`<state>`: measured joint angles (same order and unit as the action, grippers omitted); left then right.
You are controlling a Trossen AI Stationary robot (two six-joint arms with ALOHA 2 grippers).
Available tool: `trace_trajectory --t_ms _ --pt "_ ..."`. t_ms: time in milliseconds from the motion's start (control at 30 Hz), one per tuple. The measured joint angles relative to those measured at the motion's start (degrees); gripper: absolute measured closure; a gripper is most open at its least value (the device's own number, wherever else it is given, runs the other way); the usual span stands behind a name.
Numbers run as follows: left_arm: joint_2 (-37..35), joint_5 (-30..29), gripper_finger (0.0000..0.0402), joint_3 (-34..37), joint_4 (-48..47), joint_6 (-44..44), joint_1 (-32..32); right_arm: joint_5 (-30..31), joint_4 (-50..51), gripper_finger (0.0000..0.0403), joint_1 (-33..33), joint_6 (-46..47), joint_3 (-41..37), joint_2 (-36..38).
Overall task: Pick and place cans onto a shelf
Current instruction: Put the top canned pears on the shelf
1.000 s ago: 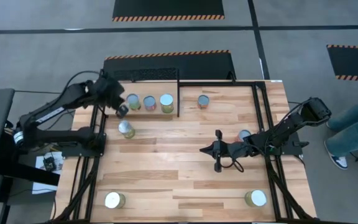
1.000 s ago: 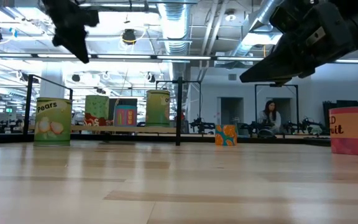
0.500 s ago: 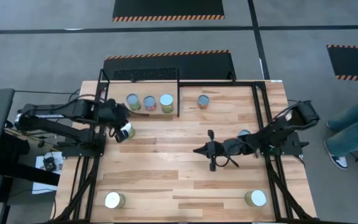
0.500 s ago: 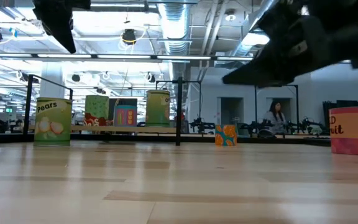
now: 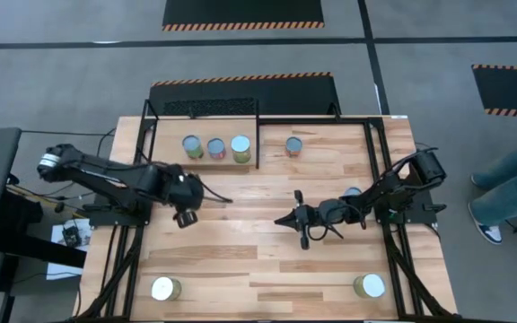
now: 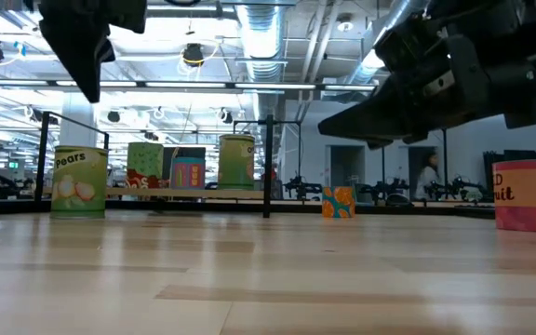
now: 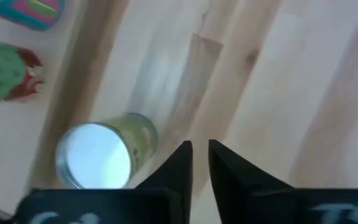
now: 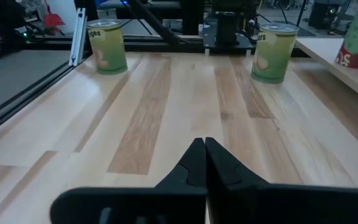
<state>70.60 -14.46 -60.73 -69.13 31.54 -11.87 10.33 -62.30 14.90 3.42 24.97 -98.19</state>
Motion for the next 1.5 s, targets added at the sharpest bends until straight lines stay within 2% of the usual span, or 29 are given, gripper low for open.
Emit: trace_trajectory --t_ms 133,267,400,733,867,1000,1233,1500 --pt "4.0 -6.0 0.0316 0.0 -2.8 0.7 -1.3 0.0 0.3 0.0399 0.1 0.2 0.0 0.0" --pt "7.6 -7.4 0.0277 0.1 -9.3 2.8 -0.1 0.0 0.1 0.0393 0.2 1.1 0.0 0.0" --pt "8.3 -8.8 0.0249 2.7 -10.7 2.6 2.0 0.0 0.3 0.0397 0.2 1.2 0.0 0.0" --pt "7.7 -6.6 0.0235 8.9 -0.8 -5.5 5.9 0.0 0.4 0.0393 0.2 1.2 0.0 0.0" --pt "7.6 -8.1 0.0235 10.4 -0.1 -6.3 7.0 0.0 0.6 0.0398 0.2 1.2 0.0 0.1" --pt "7.6 -8.4 0.0265 10.6 -0.3 -6.1 7.3 0.0 0.5 0.0393 0.2 1.2 0.0 0.1" --pt "6.7 -8.1 0.0386 10.5 -0.7 -10.2 7.3 0.0 0.5 0.0398 0.2 1.2 0.0 0.1" --pt "-0.6 -5.9 0.0401 6.9 -3.9 -9.6 9.1 0.0 0.4 0.0396 0.2 1.2 0.0 0.1"
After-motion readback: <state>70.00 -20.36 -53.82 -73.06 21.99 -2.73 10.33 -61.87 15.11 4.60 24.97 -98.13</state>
